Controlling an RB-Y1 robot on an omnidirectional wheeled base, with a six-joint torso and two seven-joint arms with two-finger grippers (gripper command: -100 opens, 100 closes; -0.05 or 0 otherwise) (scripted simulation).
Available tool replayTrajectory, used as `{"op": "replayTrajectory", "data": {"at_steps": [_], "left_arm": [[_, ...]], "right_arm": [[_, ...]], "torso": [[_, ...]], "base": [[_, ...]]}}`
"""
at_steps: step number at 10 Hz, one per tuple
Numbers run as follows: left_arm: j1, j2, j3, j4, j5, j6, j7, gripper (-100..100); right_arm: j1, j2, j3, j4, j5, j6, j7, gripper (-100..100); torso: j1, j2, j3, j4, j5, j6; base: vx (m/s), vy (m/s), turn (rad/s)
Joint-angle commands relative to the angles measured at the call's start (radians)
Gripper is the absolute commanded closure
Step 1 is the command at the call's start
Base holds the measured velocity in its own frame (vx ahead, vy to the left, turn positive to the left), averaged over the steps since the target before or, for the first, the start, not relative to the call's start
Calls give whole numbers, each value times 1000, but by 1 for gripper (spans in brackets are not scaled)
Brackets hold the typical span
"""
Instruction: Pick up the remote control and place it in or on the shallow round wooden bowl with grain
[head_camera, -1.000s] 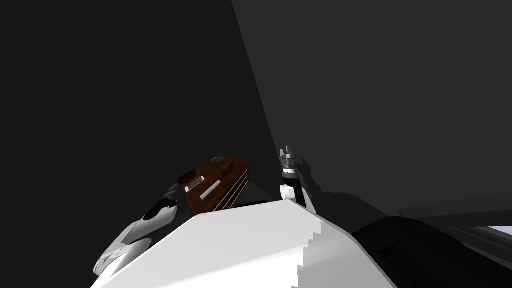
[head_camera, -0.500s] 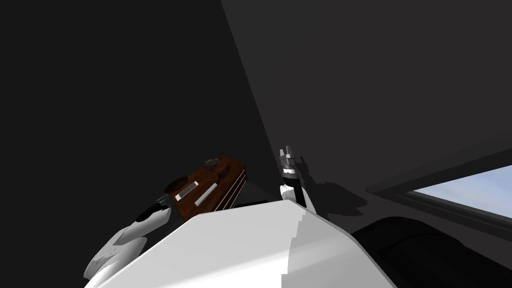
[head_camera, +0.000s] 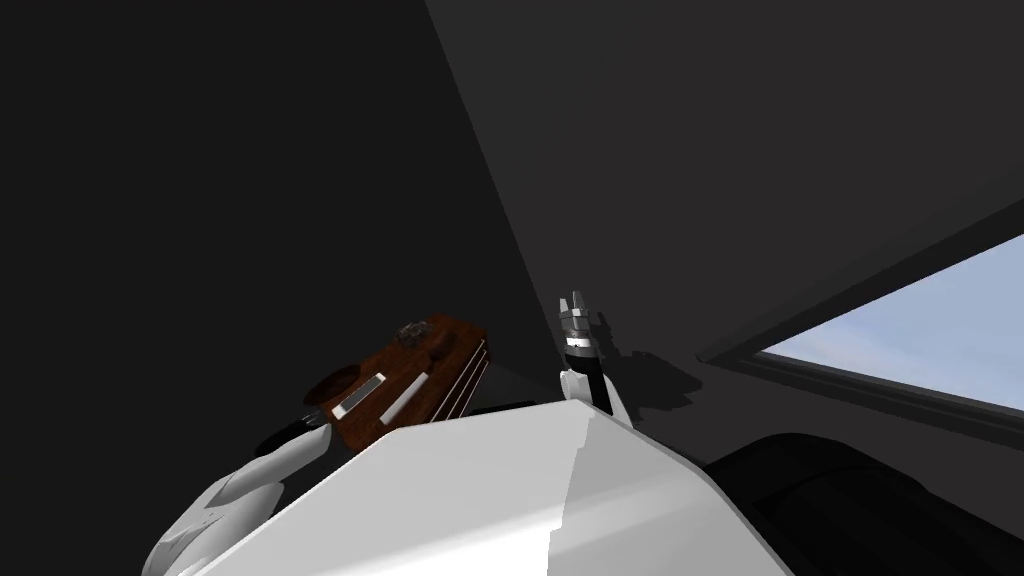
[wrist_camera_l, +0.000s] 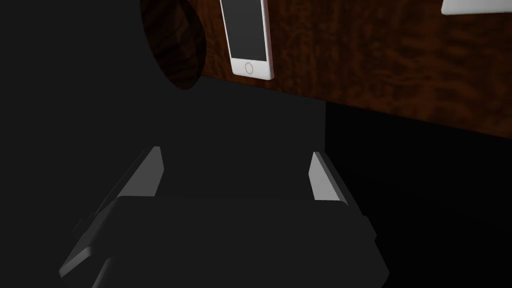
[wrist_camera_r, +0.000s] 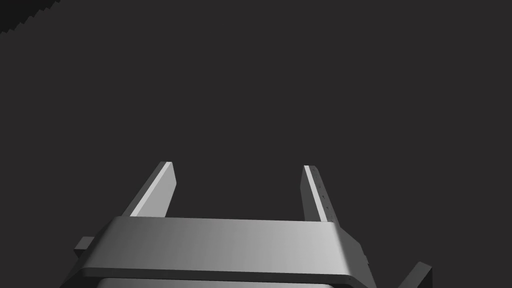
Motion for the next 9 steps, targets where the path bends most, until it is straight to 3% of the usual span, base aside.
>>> {"op": "replayTrajectory", "data": {"at_steps": [1, 2, 3, 4, 5, 6, 7, 8, 9], "left_arm": [[-7, -7, 11, -2, -12, 28, 5, -100], [-33, 1, 47, 44, -6, 69, 17, -100], [-33, 1, 47, 59, -6, 73, 17, -100], [-59, 7, 82, 95, 0, 116, 28, -100], [-59, 7, 82, 121, 0, 117, 28, -100], [-83, 12, 116, 168, 6, 156, 37, -100], [-83, 12, 116, 178, 6, 159, 37, -100], [-107, 16, 149, 206, 12, 199, 46, -100], [-107, 16, 149, 232, 12, 199, 46, -100]], "right_arm": [[0, 0, 0, 0, 0, 0, 0, 0], [0, 0, 0, 0, 0, 0, 0, 0], [0, 0, 0, 0, 0, 0, 0, 0], [0, 0, 0, 0, 0, 0, 0, 0], [0, 0, 0, 0, 0, 0, 0, 0], [0, 0, 0, 0, 0, 0, 0, 0], [0, 0, 0, 0, 0, 0, 0, 0], [0, 0, 0, 0, 0, 0, 0, 0], [0, 0, 0, 0, 0, 0, 0, 0]], "torso": [[0, 0, 0, 0, 0, 0], [-1, -1, 0, 0, 0, 0], [-1, -1, 0, 0, 0, 1], [-1, -1, 0, 0, 0, 0], [-1, -1, 0, 0, 0, 1], [0, -1, 0, 0, 0, 0], [0, -1, 0, 0, 0, 1], [0, -1, 0, 0, 0, 0], [0, -1, -1, 0, 0, 1]], "base": [[-6, 15, 30], [-11, 19, -193], [-9, 25, -197], [-15, 32, -271], [-15, 36, -125], [-13, 39, -196], [-10, 39, -144], [-1, 35, -212], [-4, 32, -152]]}}
